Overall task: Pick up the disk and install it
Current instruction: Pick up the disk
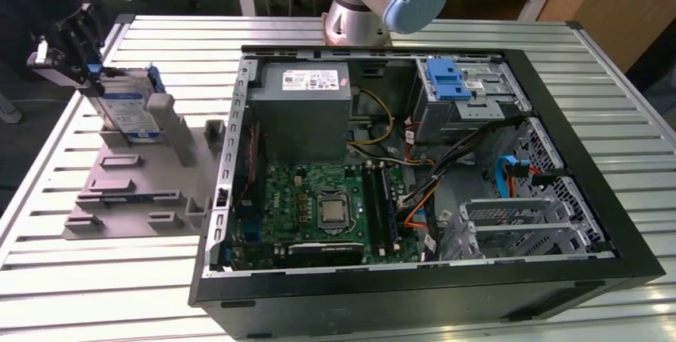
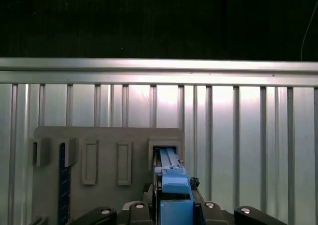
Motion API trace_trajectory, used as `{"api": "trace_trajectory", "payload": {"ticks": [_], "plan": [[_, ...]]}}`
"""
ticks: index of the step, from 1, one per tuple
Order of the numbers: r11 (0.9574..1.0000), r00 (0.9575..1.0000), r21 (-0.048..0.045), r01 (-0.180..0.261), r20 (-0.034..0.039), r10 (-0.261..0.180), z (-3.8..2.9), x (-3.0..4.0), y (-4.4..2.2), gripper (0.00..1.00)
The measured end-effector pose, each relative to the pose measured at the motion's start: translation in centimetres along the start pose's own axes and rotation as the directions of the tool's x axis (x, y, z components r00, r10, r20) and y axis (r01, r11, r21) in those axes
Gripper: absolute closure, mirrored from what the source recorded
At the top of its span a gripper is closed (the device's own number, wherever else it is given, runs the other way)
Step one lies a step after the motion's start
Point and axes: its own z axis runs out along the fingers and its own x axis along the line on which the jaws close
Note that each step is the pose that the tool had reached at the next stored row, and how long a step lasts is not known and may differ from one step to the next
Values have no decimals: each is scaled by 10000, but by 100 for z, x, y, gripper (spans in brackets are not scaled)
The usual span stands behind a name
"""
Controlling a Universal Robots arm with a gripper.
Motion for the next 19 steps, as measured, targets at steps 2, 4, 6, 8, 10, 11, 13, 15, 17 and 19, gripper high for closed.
{"api": "trace_trajectory", "payload": {"ticks": [2,4,6,8,10,11,13,15,17,19], "plan": [[10000,10000,-1,-72,-12,72,-1,0,0,63],[10000,10000,-1,-80,-13,80,-1,0,0,63],[10000,10000,-1,-84,-13,84,-2,0,0,63],[10000,10000,0,-84,-12,84,-5,0,0,63],[10000,10000,-2,-84,-13,84,-15,0,0,63],[10000,10000,0,-84,-12,84,-21,-1,0,63],[10000,10000,-1,-84,-12,84,-37,-1,1,63],[10000,10000,-1,-84,-12,84,-56,-1,1,63],[10000,10000,-1,-85,-12,85,-71,-1,1,63],[10000,10000,-2,-85,-13,85,-86,-2,2,63]]}}
